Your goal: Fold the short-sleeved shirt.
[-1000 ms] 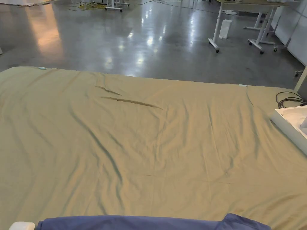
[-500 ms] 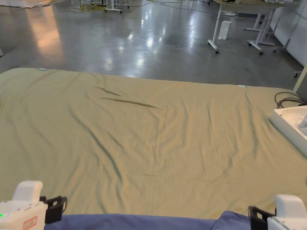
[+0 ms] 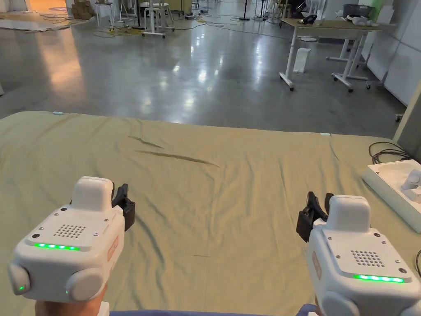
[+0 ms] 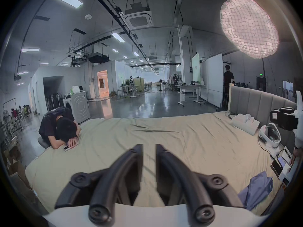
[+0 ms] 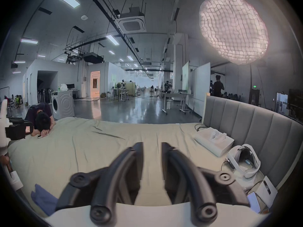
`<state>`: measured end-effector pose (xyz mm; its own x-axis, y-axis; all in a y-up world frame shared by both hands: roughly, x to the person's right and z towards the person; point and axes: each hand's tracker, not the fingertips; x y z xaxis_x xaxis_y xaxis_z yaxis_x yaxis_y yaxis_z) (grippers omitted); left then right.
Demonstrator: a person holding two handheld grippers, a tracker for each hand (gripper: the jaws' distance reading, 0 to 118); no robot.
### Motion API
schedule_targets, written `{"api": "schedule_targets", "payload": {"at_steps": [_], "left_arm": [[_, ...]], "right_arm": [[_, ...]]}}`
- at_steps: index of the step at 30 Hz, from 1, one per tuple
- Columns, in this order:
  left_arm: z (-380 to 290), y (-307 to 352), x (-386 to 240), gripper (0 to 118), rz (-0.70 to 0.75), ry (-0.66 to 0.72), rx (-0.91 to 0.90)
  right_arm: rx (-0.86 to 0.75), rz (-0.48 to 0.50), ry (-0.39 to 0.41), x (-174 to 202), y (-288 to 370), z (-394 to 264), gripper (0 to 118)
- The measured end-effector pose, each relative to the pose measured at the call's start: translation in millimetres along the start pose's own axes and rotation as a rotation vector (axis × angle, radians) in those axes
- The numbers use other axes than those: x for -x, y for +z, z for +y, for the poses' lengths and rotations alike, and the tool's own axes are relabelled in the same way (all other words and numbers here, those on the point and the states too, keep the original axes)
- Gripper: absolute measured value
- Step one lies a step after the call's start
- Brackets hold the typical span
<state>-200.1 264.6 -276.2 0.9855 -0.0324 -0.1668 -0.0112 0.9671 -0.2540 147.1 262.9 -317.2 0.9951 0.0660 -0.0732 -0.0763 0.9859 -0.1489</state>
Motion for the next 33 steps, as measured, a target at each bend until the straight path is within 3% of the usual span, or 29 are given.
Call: {"api": "schedule_targets", "payload": {"at_steps": [3,6,12,20,26,29,33], "left_arm": [[-4,-4,2,2,0.015,0.024,0.005],[-7,-2,9,1,-0.003,0.064,0.031],[-13,7,30,1,0.011,0.077,0.052],[-41,4,108,3,-0.111,0.241,0.407],[-87,9,162,26,-0.215,0.371,0.630],[-111,11,180,67,-0.253,0.413,0.706],[-141,10,208,69,-0.340,0.518,0.790]], "right_arm": [[-0.005,-0.021,-0.002,6,-4,2,0],[0.007,-0.002,-0.027,5,-7,2,0],[0.019,0.024,0.019,8,-12,-1,0],[0.080,0.098,0.050,12,-22,-1,0],[0.166,0.147,0.051,16,-30,-14,0],[0.201,0.154,0.047,18,-32,-21,0],[0.231,0.156,0.066,20,-33,-28,0]]}}
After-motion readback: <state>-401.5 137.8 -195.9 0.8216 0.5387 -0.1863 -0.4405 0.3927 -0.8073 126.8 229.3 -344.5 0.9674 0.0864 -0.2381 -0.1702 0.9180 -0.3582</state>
